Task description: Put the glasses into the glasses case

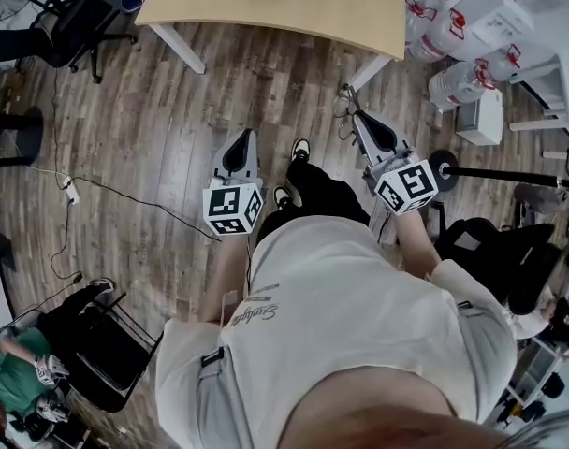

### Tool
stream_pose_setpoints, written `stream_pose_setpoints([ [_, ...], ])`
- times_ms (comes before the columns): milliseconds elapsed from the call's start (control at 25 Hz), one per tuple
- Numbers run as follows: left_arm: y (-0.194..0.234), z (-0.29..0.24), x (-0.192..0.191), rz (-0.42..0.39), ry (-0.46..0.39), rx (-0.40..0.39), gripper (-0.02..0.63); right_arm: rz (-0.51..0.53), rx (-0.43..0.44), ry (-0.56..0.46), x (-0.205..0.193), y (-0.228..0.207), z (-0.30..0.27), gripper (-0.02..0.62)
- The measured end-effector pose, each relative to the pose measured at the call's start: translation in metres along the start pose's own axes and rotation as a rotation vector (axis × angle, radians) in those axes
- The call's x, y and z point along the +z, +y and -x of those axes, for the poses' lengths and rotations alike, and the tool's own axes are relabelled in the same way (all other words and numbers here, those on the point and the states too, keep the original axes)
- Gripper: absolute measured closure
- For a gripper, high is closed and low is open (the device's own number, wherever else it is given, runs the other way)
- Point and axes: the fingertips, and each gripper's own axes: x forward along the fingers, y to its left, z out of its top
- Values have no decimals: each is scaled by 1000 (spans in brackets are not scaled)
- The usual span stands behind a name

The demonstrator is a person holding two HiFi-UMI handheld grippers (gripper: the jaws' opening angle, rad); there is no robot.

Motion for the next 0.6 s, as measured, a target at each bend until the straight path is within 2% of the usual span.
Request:
stream_pose_setpoints([
  [200, 11, -32, 14, -2, 32, 13, 589, -22, 44, 28, -9, -19, -44, 586],
  [400, 23, -86, 33, -48, 66, 3, 589, 7, 72, -15, 4, -48, -92, 585],
  [600, 19, -143, 62, -42, 63, -38, 589, 28, 99, -45, 14, -87, -128, 586],
])
